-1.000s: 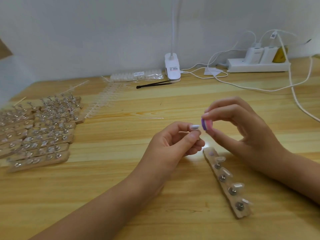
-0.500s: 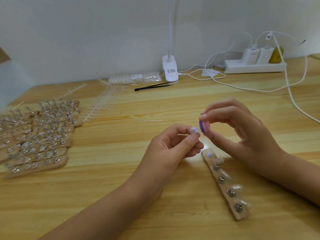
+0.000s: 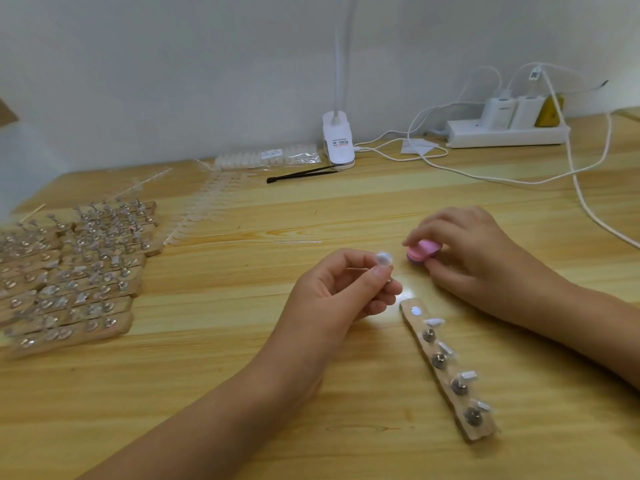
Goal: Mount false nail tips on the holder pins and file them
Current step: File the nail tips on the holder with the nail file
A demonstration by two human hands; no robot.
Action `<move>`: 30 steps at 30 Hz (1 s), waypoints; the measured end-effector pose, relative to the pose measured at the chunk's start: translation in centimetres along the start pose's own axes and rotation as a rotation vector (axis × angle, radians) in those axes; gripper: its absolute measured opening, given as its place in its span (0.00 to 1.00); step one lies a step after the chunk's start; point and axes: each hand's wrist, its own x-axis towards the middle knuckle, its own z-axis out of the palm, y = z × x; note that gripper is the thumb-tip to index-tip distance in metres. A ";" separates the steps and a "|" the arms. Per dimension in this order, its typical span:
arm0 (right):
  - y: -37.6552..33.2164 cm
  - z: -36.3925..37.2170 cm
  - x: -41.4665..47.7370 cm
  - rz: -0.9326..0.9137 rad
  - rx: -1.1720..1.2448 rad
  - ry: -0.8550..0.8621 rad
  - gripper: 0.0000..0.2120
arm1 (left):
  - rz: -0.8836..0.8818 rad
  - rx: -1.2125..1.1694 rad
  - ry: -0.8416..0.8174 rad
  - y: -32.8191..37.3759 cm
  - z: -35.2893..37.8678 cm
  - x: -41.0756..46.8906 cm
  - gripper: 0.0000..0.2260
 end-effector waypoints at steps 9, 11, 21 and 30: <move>-4.2 -1.4 -0.9 -0.181 0.371 0.177 0.13 | 0.016 0.010 -0.008 -0.1 -0.1 0.1 0.02; -4.3 -1.1 -1.1 -0.165 0.390 0.147 0.14 | 0.023 0.030 -0.025 -0.1 -0.1 0.1 0.02; -3.7 -0.6 -0.8 -0.137 0.461 0.169 0.07 | 0.034 0.085 -0.038 -0.2 -0.1 0.1 0.01; -3.7 -0.4 -0.9 -0.109 0.556 0.108 0.08 | 0.073 0.113 -0.056 -0.2 0.0 -0.3 0.03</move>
